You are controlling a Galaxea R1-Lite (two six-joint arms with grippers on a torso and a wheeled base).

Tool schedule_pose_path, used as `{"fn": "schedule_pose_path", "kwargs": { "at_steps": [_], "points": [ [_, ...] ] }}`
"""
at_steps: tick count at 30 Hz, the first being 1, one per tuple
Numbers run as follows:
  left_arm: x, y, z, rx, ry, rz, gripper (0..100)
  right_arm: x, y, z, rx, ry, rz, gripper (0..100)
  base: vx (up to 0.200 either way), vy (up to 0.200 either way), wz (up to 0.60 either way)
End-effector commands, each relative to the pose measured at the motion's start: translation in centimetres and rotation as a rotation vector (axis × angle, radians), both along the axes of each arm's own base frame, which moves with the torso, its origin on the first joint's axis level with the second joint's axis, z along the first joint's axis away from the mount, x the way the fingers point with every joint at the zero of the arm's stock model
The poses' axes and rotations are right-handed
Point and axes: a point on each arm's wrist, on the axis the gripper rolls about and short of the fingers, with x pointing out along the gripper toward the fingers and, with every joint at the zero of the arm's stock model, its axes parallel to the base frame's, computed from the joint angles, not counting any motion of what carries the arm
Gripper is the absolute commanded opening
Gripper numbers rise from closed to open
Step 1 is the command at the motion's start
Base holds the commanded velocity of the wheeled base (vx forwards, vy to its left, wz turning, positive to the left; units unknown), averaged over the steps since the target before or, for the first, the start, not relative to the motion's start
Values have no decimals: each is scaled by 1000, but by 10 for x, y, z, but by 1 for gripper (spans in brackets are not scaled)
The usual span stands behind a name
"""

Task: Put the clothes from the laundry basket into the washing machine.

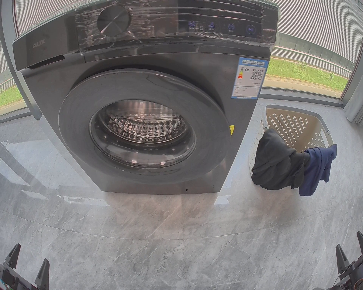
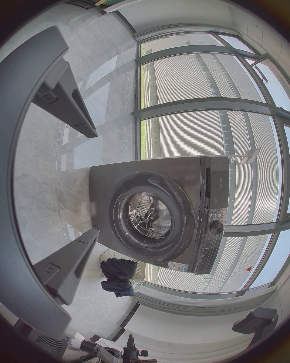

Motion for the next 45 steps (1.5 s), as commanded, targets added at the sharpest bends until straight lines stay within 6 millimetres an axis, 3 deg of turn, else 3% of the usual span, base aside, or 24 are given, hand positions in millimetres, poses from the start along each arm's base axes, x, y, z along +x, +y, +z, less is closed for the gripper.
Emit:
{"fn": "schedule_pose_path", "kwargs": {
  "at_steps": [1, 9, 18, 36, 45],
  "points": [
    [0, 0, -5, 0, 1, 0, 100, 0, 0, -5, -2, 6, 0, 100, 0, 0, 0],
    [0, 0, -5, -2, 1, -1, 100, 0, 0, -5, -5, 6, 0, 100, 0, 0, 0],
    [0, 0, -5, 0, 1, -1, 100, 0, 0, -5, -4, 6, 0, 100, 0, 200, 0],
    [0, 0, -5, 1, 0, 8, 100, 0, 0, -5, -4, 6, 0, 100, 0, 0, 0],
    [0, 0, -5, 4, 0, 9, 100, 0, 0, -5, -4, 6, 2, 100, 0, -200, 0]
  ]
}}
